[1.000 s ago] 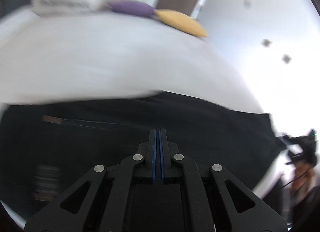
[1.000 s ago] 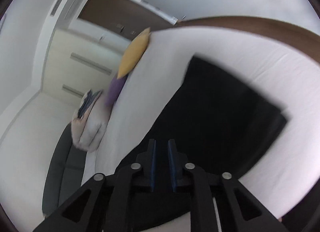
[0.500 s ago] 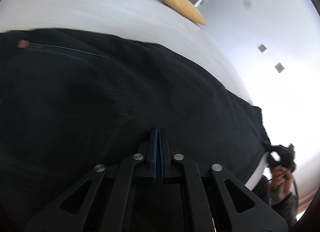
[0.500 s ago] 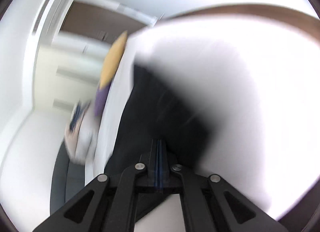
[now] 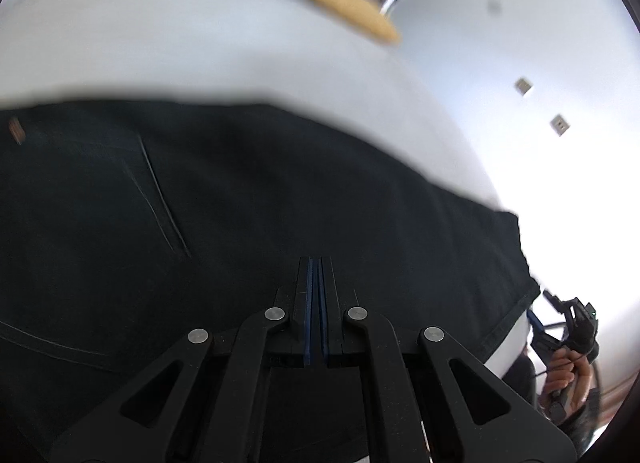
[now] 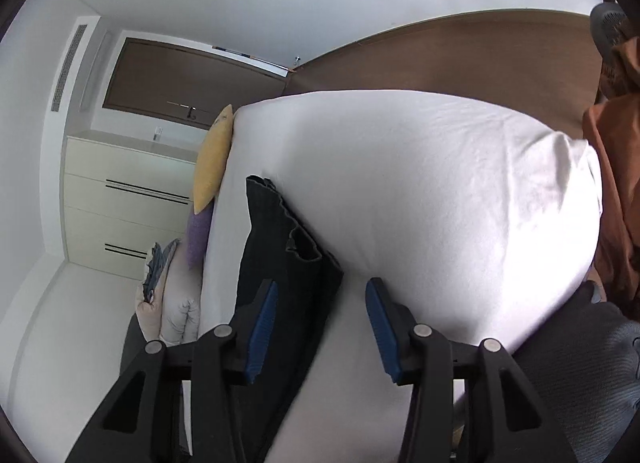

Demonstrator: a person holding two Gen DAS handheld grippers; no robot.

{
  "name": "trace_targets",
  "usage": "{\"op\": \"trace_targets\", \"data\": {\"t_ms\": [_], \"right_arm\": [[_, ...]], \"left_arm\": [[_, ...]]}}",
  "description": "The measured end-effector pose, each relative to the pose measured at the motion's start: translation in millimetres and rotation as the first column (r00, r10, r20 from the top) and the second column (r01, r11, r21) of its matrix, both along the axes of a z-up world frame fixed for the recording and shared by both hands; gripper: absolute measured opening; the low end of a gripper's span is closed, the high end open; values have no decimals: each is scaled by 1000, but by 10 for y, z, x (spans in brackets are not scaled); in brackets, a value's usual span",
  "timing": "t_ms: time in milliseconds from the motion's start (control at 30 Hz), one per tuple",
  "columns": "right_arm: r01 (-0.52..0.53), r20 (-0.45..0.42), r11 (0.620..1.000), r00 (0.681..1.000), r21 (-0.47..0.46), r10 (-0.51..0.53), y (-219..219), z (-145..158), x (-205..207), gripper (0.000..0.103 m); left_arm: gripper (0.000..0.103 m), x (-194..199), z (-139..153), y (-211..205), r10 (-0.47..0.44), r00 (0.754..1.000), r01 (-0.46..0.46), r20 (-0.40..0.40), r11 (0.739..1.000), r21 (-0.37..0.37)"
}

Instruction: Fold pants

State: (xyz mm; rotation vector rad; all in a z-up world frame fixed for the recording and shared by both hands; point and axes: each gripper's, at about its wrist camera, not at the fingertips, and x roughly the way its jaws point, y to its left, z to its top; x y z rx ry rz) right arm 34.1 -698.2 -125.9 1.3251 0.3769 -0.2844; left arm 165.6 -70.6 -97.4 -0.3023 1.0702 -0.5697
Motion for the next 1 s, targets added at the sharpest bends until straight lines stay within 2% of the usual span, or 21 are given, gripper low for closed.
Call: {"op": "trace_targets", "data": {"t_ms": [133, 300, 333, 367, 400, 433, 500, 633, 700, 767, 833, 867, 900, 967, 1000], "right_arm": [[-17, 45, 999, 999, 31, 16, -6, -14, 97, 50], [-13, 86, 1000, 996, 17, 11, -9, 44, 347, 48], [-17, 82, 1000, 997, 13, 16, -13, 45, 362, 40], [-24, 80, 1000, 997, 16, 22, -18, 36, 409, 26], [-28, 75, 999, 997, 18, 26, -24, 26, 459, 17], [-21, 58, 1000, 998, 16, 20, -29, 19, 483, 13], [-7, 49, 1000, 999, 10, 7, -15, 4, 511, 12], [-23, 4, 994, 1000, -103, 24, 128, 224, 574, 12], [-67, -24, 976, 998, -206, 64, 292, 444, 642, 12], [-155, -68, 925, 988, -346, 140, 598, 710, 797, 12], [-262, -128, 830, 965, -493, 229, 1033, 933, 963, 12], [-325, -178, 749, 945, -578, 274, 1330, 1016, 1061, 12], [-392, -243, 649, 919, -653, 311, 1657, 1051, 1163, 12], [-490, -352, 500, 869, -714, 349, 2129, 956, 1308, 11], [-534, -400, 445, 842, -719, 362, 2320, 859, 1362, 11]], "left_arm": [[3, -9, -139, -17, 18, 1000, -17, 10, 999, -41], [3, -32, -173, -41, 1, 1000, -1, 7, 1000, -21], [3, -30, -173, -52, 4, 1000, -4, 10, 1000, -20], [3, -77, -177, -82, 5, 1000, -5, 16, 1000, -16], [3, -65, -136, -5, 6, 1000, -6, 22, 1000, -11], [3, -76, -118, -6, 5, 1000, -5, 31, 1000, 0], [3, -81, -142, -28, 1, 999, -2, 42, 1000, 19], [3, -130, -148, -147, -2, 999, 1, 53, 999, 35], [3, -161, -175, -202, -2, 998, 0, 61, 999, 43], [3, -193, -186, -268, -3, 997, -1, 71, 998, 57], [3, -215, -165, -289, -7, 996, 1, 84, 997, 77], [3, -223, -151, -286, -9, 996, 1, 91, 996, 88], [3, -232, -140, -303, -11, 995, 2, 98, 995, 96], [3, -286, -135, -380, -14, 994, 3, 108, 994, 109], [3, -300, -132, -402, -17, 994, 4, 112, 994, 113]]}}
